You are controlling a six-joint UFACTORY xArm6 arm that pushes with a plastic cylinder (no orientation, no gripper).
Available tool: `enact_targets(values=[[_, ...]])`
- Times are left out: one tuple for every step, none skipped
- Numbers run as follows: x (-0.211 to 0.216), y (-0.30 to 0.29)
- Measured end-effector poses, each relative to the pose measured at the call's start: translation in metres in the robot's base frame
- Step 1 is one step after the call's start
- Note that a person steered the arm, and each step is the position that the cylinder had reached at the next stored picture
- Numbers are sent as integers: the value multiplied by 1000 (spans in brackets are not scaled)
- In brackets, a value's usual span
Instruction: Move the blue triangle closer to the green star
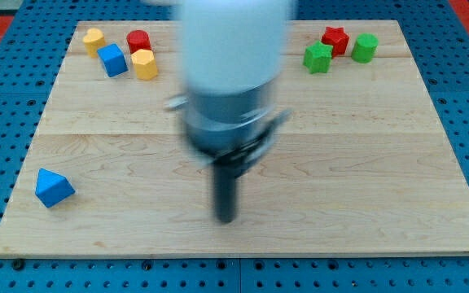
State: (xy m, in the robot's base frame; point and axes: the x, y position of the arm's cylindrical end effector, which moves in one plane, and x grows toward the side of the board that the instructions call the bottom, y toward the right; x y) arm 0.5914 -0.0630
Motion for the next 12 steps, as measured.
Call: enact_targets(values=[[1,-151],[-45,-210],[-72,-206],[-64,-199],[-48,-199],[-49,-139],[-78,-103],[-79,-67],[-75,-35],[-55,-10],[-32,3],[-17,31]])
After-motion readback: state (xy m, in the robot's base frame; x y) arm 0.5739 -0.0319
